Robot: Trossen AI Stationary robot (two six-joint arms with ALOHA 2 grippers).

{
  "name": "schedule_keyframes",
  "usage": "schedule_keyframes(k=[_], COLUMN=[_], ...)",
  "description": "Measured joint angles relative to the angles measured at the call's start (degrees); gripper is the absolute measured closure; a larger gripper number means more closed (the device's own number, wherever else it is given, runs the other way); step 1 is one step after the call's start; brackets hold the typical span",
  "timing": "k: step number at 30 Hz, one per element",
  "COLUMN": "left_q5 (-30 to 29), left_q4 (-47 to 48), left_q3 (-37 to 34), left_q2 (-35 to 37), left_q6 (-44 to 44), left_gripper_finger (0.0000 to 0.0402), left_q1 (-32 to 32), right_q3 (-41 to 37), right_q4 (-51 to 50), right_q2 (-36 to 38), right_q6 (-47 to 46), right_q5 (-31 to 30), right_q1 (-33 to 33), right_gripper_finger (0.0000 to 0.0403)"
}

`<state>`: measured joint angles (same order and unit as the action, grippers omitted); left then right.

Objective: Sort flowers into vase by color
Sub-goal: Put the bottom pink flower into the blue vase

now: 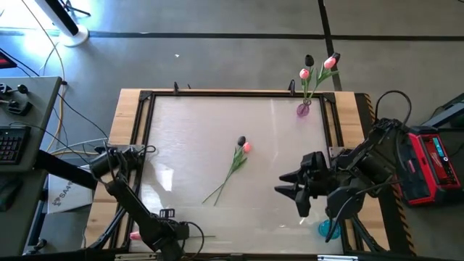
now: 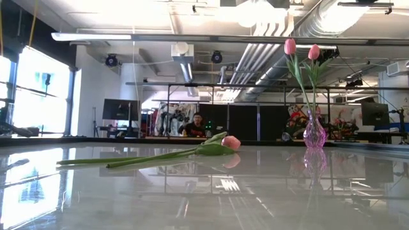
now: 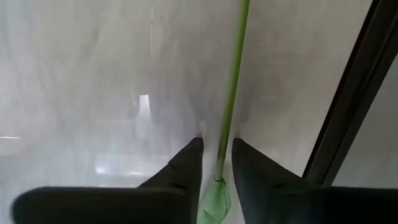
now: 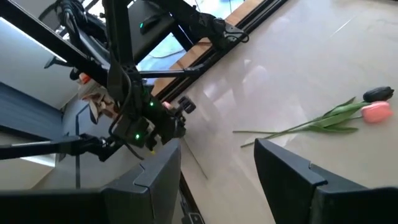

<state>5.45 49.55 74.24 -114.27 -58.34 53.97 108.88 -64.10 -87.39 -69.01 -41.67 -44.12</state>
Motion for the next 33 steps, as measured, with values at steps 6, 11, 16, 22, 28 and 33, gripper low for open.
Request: schedule_keyframes(k=[6, 11, 16, 22, 28, 33], left_q5=[0.8, -0.1, -7.4, -25.5, -47.1, -69.4], left_q4=[1.4, 14.7, 35.7, 38.7, 40.3, 37.2], left_q3=[0.0, 2.0, 8.4, 13.6, 14.7, 14.7], left_q2=[0.6, 1.6, 1.9, 3.8, 3.8, 3.8], left_q6=[3.4, 11.3, 26.0, 47.1, 58.5, 72.5], left_gripper_finger=[0.0395, 0.0399, 0.0401, 0.0401, 0.0401, 0.0401], left_q1=[-1.3, -3.3, -5.8, -8.8, -13.5, -17.6], right_q3=[0.0, 0.0, 0.0, -2.8, -9.5, -13.4], right_q4=[-0.1, -5.2, -14.1, -17.0, -17.0, -16.3], right_q2=[0.0, 0.0, 0.0, -0.1, -0.1, -0.1], right_q6=[0.0, -2.8, -8.6, -10.7, -16.1, -19.7], right_q5=[-0.1, 0.3, 0.9, 1.6, 5.5, 5.7], right_q1=[-0.2, -0.3, -0.3, -0.3, -0.5, -0.6], right_gripper_finger=[0.0210, 0.0210, 0.0210, 0.0210, 0.0210, 0.0210])
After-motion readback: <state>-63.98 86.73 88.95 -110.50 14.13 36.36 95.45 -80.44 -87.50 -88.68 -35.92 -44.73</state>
